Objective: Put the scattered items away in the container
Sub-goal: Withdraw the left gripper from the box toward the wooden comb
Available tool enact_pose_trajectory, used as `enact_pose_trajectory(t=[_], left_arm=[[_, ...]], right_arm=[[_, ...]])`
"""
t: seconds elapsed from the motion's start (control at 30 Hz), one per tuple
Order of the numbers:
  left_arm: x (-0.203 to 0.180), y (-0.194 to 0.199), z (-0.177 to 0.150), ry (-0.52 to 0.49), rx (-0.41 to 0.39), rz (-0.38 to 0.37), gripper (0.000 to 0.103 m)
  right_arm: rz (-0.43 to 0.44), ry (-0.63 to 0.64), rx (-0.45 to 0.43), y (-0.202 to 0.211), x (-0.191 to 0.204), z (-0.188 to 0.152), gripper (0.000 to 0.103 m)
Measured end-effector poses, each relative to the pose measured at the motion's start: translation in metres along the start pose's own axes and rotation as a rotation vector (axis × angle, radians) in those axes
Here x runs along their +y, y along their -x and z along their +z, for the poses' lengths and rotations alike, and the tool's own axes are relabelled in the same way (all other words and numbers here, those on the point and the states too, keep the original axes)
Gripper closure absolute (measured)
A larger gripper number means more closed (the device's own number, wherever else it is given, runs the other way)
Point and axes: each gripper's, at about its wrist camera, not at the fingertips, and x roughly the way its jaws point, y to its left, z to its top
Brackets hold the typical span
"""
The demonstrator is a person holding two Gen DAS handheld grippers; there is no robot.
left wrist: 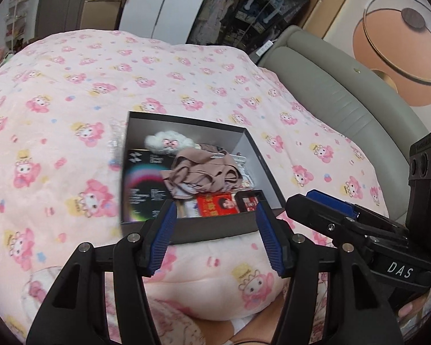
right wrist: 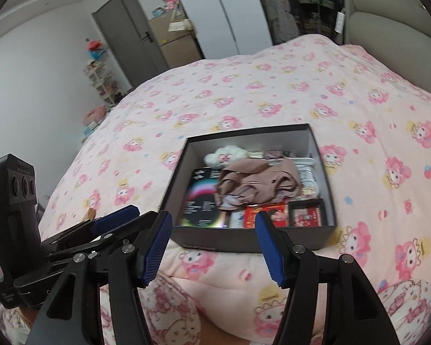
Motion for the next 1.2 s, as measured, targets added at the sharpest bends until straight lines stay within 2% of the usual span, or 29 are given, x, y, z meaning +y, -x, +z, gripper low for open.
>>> enact_pose_trajectory(t=[0.17,0.3,0.47,0.7,0.83,1.0,1.1,1.2], left_arm=[[0.025,0.027,0.001,0.008,-0.022,0.049,0.044],[0.056,0.051,-0.001,0.052,-0.058,0.094,0.044],[0.101,0.071,-0.009,0.128,-0.088,0.153,0.044],[0.183,0.086,-0.031,0.282,-0.112,0.261,0.041],[0.228,0.088,-0.051,0.394,-0.117,0.283,0.041],[0.278,0.093,-0.070,0.495,-0.138,0.305,0.041],[0.305,0.095,-0.077,0.550,-0.162,0.327,0.041],[0.339,0.098,-0.083,0.600,-0.194,0.410,0.041]], right_arm=[[0.068,0.047,0.000,-0.002,0.033,0.003,0.047],[0.108,0.106,0.001,-0.010,0.067,0.007,0.047],[0.164,0.167,0.050,-0.034,0.109,0.009,0.047],[0.254,0.292,0.144,-0.089,0.176,0.000,0.047],[0.299,0.335,0.261,-0.137,0.210,-0.009,0.047],[0.316,0.411,0.328,-0.180,0.251,-0.016,0.047],[0.327,0.418,0.366,-0.207,0.266,-0.021,0.047],[0.357,0.375,0.435,-0.241,0.276,-0.021,0.047]])
